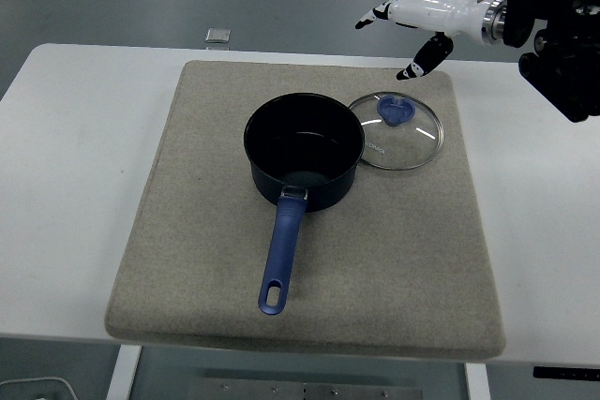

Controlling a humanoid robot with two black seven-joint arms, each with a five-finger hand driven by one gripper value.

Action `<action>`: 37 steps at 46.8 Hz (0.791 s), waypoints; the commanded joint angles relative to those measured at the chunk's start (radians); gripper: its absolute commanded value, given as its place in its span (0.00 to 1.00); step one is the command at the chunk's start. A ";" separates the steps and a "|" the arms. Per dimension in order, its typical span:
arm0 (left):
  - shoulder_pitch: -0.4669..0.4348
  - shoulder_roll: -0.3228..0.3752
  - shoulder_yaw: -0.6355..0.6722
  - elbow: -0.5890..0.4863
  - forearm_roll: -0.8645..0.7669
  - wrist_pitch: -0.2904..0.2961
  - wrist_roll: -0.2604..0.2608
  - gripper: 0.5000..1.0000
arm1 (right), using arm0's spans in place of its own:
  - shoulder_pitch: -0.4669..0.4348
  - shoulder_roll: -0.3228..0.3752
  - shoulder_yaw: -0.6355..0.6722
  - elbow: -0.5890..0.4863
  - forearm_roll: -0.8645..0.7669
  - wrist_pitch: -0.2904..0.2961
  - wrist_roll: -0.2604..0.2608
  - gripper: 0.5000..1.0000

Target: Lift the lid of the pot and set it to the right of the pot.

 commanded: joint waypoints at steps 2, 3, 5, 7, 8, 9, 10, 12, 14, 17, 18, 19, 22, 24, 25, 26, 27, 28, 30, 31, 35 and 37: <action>0.000 0.000 0.000 0.000 -0.001 0.000 0.000 1.00 | -0.004 0.005 0.018 -0.002 0.108 -0.031 0.000 0.81; 0.000 0.000 0.001 0.000 -0.001 0.000 0.000 1.00 | -0.006 0.007 0.021 -0.002 0.134 -0.040 0.000 0.81; 0.000 0.000 0.000 0.000 -0.001 0.000 0.000 1.00 | -0.006 0.009 0.030 -0.002 0.190 -0.050 0.000 0.81; 0.000 0.000 0.000 0.000 -0.001 0.000 0.000 1.00 | -0.004 0.009 0.042 -0.002 0.253 -0.051 0.000 0.81; 0.000 0.000 0.000 0.000 -0.001 0.000 0.000 1.00 | -0.004 0.009 0.048 -0.002 0.284 -0.053 0.000 0.81; 0.000 0.000 0.000 0.000 -0.001 0.000 0.000 1.00 | -0.004 0.009 0.056 -0.002 0.318 -0.054 0.000 0.81; 0.000 0.000 0.000 0.000 0.001 0.000 0.000 1.00 | -0.004 0.009 0.062 -0.002 0.351 -0.054 0.000 0.81; 0.000 0.000 0.000 0.000 -0.001 0.000 0.000 1.00 | -0.004 0.009 0.074 -0.002 0.420 -0.053 0.000 0.81; 0.000 0.000 0.000 0.000 -0.001 0.000 0.000 1.00 | -0.004 0.009 0.084 -0.002 0.483 -0.053 0.000 0.81; 0.000 0.000 0.001 0.000 -0.001 0.000 0.000 1.00 | -0.004 0.007 0.094 -0.004 0.574 -0.053 0.000 0.81; 0.000 0.000 0.000 0.000 -0.001 0.000 0.000 1.00 | -0.006 0.006 0.097 -0.004 0.602 -0.053 0.000 0.81; 0.000 0.000 0.000 0.000 -0.001 0.000 0.000 1.00 | -0.006 0.005 0.098 -0.004 0.629 -0.053 0.000 0.81; 0.000 0.000 0.000 0.000 -0.001 0.000 0.000 1.00 | -0.010 0.005 0.098 -0.004 0.697 -0.048 0.000 0.81; 0.000 0.000 0.000 0.000 -0.001 0.000 0.000 1.00 | -0.012 0.005 0.098 -0.004 0.732 -0.051 0.000 0.81; 0.000 0.000 0.000 0.000 -0.001 0.000 0.000 1.00 | -0.013 0.005 0.098 -0.004 0.749 -0.051 0.000 0.81; 0.000 0.000 0.000 0.000 -0.001 0.000 0.000 1.00 | -0.013 0.007 0.098 -0.004 0.764 -0.050 0.000 0.81; 0.000 0.000 0.000 0.000 -0.001 0.000 0.000 1.00 | -0.015 0.007 0.098 -0.004 0.780 -0.048 0.000 0.81; 0.000 0.000 0.000 0.000 -0.001 0.000 0.000 1.00 | -0.017 0.009 0.098 -0.004 0.792 -0.048 0.000 0.81; 0.000 0.000 0.000 0.000 -0.001 0.000 0.000 1.00 | -0.021 0.009 0.099 -0.004 0.815 -0.051 0.000 0.81; 0.000 0.000 0.000 0.000 -0.001 0.000 0.000 1.00 | -0.026 0.009 0.099 -0.004 0.824 -0.051 0.000 0.81; 0.000 0.000 0.000 0.000 -0.001 0.000 0.000 1.00 | -0.038 0.012 0.101 -0.005 0.862 -0.053 0.000 0.81; 0.000 0.000 0.000 0.000 -0.001 0.000 0.000 1.00 | -0.040 0.015 0.101 -0.005 0.884 -0.053 0.000 0.81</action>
